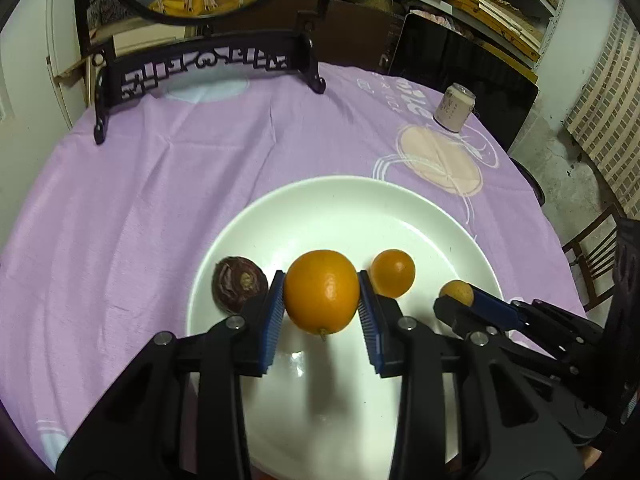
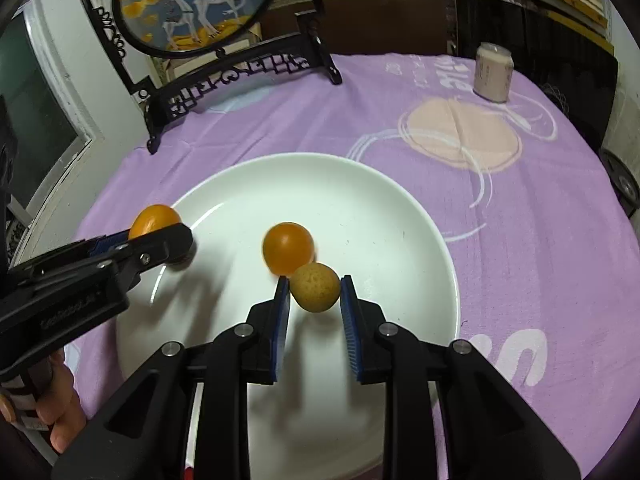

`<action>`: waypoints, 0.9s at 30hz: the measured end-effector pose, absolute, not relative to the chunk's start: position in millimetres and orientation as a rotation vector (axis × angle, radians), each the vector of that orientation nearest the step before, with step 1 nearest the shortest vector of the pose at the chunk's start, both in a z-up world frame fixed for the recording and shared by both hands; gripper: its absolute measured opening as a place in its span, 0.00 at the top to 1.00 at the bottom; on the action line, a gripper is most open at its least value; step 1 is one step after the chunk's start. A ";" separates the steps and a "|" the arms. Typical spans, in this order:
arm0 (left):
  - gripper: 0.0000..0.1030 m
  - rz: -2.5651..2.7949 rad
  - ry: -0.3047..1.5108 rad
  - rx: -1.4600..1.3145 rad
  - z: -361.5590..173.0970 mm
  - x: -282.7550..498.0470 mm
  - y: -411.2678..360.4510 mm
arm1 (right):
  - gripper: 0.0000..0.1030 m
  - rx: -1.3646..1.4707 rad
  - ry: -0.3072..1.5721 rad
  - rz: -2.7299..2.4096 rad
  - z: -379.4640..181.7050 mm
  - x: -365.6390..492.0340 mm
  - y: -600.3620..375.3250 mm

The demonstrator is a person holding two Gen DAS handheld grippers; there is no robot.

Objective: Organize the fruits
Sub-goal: 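Move both held fruits over the white plate and open both tools, then grasp a dark mangosteen with the right tool while the left tool grasps a large orange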

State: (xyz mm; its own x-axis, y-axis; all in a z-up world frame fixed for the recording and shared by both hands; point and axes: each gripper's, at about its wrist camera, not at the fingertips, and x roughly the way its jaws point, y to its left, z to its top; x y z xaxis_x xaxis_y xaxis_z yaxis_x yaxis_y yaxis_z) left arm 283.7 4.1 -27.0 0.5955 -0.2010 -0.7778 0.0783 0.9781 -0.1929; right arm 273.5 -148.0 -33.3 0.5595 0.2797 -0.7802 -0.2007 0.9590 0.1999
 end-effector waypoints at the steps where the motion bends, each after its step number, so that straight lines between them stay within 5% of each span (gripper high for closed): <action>1: 0.65 -0.164 0.926 -0.142 -29.6 285.2 3.1 | 0.75 0.081 0.940 0.279 -35.6 275.3 -146.3; 3: 0.64 -0.160 0.937 -0.138 -34.5 287.4 2.2 | 0.75 0.058 0.941 0.270 -38.1 276.4 -142.7; 5: 0.42 -0.149 0.917 -0.151 -33.2 285.6 4.6 | 0.72 0.042 0.920 0.251 -38.9 278.2 -141.2; 6: 0.39 -0.146 0.896 -0.157 -30.1 282.6 6.3 | 0.68 0.036 0.910 0.244 -38.5 276.6 -142.2; 18: 0.39 -0.125 0.762 -0.176 -9.9 221.8 25.8 | 0.68 0.020 0.703 0.205 -18.7 236.4 -161.1; 27: 0.35 -0.188 0.756 -0.109 -29.5 91.7 50.2 | 0.68 0.137 0.720 0.267 -15.1 170.4 -178.1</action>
State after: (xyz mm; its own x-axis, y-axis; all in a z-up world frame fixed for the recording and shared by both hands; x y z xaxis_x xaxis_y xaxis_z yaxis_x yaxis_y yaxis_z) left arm 91.7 50.2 -29.5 0.7123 -0.2078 -0.6704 0.1300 0.9777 -0.1650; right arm 170.4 -178.1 -15.0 0.7200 0.2879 -0.6315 -0.1939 0.9571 0.2153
